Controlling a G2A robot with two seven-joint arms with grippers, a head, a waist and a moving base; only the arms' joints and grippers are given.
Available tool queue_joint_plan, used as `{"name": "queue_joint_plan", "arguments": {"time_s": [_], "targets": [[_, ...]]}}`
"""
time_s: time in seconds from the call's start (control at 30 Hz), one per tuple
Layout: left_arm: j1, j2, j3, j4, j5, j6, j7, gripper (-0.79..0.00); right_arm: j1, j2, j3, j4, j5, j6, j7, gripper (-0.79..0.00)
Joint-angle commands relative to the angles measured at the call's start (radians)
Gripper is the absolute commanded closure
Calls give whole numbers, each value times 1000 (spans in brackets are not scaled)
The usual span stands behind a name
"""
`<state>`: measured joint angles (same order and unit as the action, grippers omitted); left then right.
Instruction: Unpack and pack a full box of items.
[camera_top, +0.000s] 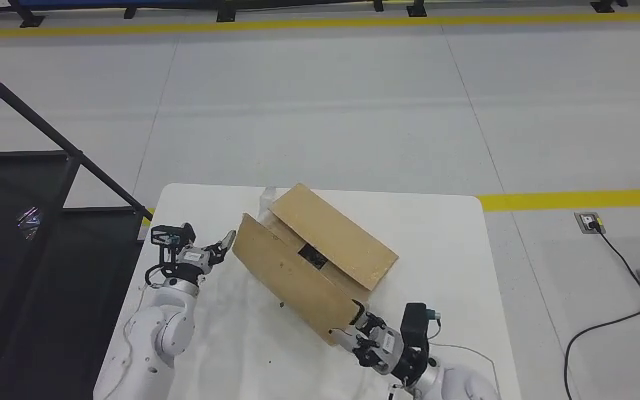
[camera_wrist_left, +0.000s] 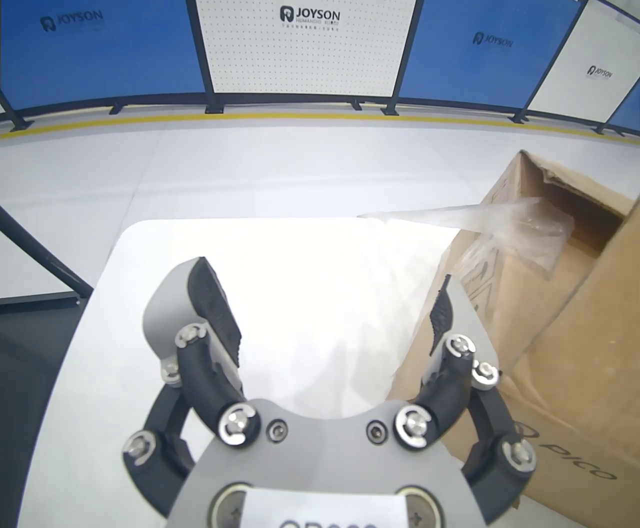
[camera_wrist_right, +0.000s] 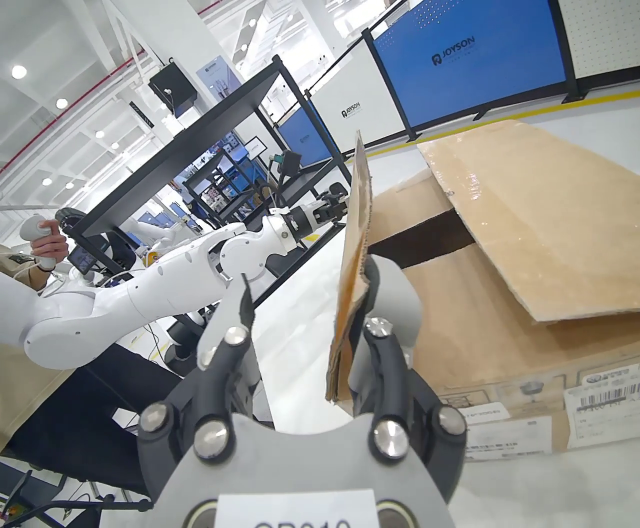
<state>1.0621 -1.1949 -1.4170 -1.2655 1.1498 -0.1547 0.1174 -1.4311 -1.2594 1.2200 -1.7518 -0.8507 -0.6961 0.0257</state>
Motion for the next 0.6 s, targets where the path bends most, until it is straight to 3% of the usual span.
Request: {"name": "queue_joint_plan", "arguments": {"time_s": [0.0,0.27,0.47,0.57], "targets": [[-7,-1,6,17,6,-4,0,-785,-18,2,9,-16,-21,19,-15,-785],[-17,-2,26,46,20,-75,-12,-785,-173,11,39,-154,-225,200,-67,-785],[-15,0,35,61,37,-115,-8,-785,-275,13,23,-253,-380,407,30,-785],[-7,1,36,60,47,-136,-1,-785,-306,11,16,-286,-411,481,4,-785]]}}
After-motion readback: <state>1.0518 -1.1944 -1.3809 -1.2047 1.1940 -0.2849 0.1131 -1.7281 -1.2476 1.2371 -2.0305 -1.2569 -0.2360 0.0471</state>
